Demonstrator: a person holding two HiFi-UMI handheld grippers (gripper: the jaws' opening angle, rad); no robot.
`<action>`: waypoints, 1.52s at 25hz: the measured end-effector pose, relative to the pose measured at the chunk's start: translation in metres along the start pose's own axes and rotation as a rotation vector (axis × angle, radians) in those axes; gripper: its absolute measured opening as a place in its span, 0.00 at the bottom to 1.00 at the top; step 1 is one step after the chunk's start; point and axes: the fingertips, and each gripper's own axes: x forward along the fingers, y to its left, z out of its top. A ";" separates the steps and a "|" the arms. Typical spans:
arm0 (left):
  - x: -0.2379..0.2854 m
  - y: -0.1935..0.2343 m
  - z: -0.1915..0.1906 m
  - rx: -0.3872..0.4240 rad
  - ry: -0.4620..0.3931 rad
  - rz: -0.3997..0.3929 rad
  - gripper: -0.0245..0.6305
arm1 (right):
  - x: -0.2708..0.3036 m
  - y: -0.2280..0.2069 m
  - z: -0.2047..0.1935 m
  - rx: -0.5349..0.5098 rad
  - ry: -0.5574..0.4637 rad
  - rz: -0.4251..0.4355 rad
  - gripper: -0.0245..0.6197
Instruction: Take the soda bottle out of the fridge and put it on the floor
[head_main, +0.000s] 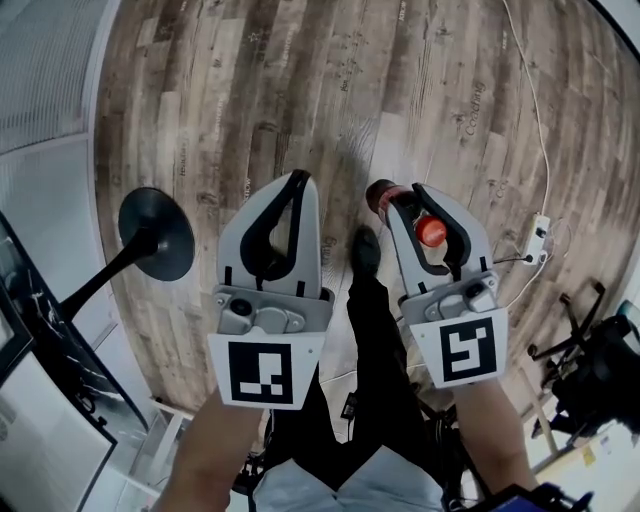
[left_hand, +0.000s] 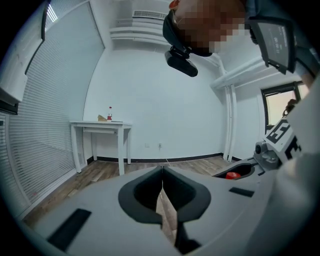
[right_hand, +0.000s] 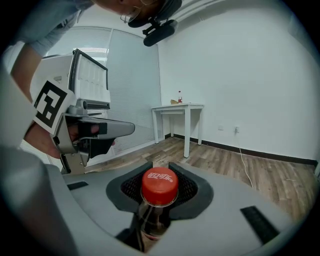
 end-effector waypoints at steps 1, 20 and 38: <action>0.002 0.002 -0.007 -0.001 0.007 0.003 0.07 | 0.003 -0.001 -0.005 0.003 -0.002 -0.001 0.21; 0.038 0.017 -0.104 -0.017 0.051 0.003 0.07 | 0.054 -0.012 -0.106 -0.007 0.047 0.006 0.21; 0.045 0.045 -0.184 -0.044 0.088 0.050 0.07 | 0.093 -0.006 -0.192 -0.023 0.089 0.016 0.21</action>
